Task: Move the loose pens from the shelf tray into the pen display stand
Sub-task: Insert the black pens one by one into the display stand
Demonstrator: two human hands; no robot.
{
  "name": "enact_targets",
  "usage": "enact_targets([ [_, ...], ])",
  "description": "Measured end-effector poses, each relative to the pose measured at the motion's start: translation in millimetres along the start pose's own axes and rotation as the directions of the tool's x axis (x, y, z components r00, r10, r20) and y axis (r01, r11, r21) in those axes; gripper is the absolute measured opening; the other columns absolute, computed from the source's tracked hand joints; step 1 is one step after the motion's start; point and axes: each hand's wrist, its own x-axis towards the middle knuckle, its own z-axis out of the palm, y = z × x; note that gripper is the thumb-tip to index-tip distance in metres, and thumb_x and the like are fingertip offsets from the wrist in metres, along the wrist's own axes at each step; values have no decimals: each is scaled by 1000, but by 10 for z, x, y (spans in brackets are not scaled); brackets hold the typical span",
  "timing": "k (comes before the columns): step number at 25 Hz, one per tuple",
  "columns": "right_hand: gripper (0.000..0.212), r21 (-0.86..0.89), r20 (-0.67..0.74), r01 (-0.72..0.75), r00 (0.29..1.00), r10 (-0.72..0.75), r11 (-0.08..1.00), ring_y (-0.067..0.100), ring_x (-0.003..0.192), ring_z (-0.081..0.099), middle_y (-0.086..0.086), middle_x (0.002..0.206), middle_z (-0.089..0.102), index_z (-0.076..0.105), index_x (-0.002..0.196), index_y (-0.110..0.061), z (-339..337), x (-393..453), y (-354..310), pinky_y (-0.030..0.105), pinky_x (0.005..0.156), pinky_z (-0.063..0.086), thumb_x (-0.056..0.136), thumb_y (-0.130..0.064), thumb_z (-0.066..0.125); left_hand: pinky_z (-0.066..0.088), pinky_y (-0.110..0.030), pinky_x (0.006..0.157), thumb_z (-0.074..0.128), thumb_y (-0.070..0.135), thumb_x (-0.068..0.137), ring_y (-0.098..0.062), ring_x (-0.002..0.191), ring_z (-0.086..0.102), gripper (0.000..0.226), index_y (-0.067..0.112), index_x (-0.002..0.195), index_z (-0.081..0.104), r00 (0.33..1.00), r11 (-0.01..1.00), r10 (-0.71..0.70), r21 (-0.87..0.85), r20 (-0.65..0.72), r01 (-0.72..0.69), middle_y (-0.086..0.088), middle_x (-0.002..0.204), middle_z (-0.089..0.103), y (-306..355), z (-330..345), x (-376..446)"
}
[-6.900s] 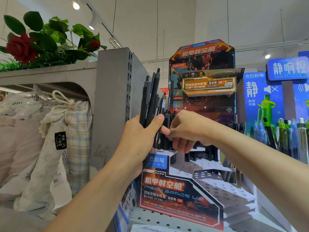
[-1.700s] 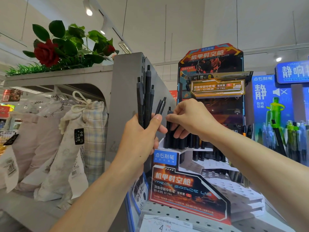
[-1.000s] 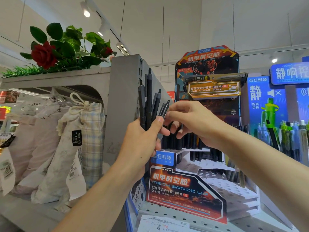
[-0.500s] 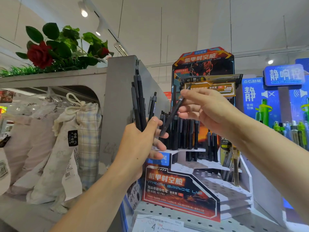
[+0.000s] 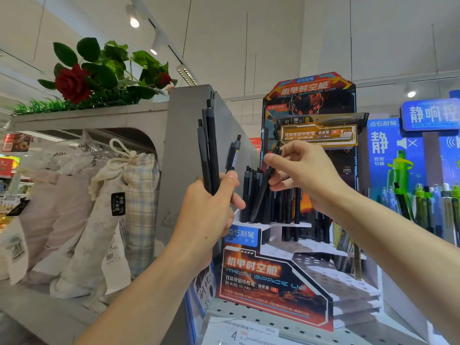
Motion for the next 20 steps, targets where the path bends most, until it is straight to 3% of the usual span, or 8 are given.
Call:
enact_targets([
  [5, 21, -131, -17, 55, 998, -58, 990, 25, 60, 73, 10, 78, 70, 62, 95, -11, 51, 6, 30, 40, 60, 64, 88, -20, 79, 38, -15, 40, 54, 38, 100, -6, 45, 46, 26, 19, 96, 71, 1000, 998, 26, 51, 14, -26, 2, 65, 66, 18, -38, -26],
  [10, 23, -144, 5, 78, 997, -78, 986, 23, 57, 73, 9, 75, 71, 61, 95, -11, 77, 10, 22, 40, 58, 63, 86, -20, 81, 37, -13, 40, 53, 42, 99, -4, 45, 48, 25, 23, 103, 70, 999, 995, 31, 96, 14, -32, 3, 70, 72, -16, -30, -74],
  [15, 26, -257, 58, 76, 996, -63, 963, 24, 56, 74, 14, 73, 72, 62, 98, -6, 155, -13, 87, 36, 54, 63, 88, -23, 79, 35, -15, 37, 52, 31, 102, -5, 41, 44, 15, 19, 108, 59, 1000, 1000, -13, -6, -19, 13, -2, 73, 74, -45, -5, -82],
  [20, 24, -289, 101, 31, 995, -1, 957, 25, 55, 74, 13, 67, 72, 68, 92, -2, 208, -5, 133, 36, 50, 62, 92, -25, 74, 37, -15, 37, 55, 27, 102, -2, 42, 47, 9, 21, 105, 60, 1000, 1000, -11, -22, -11, 11, 3, 74, 74, -59, 5, -95],
])
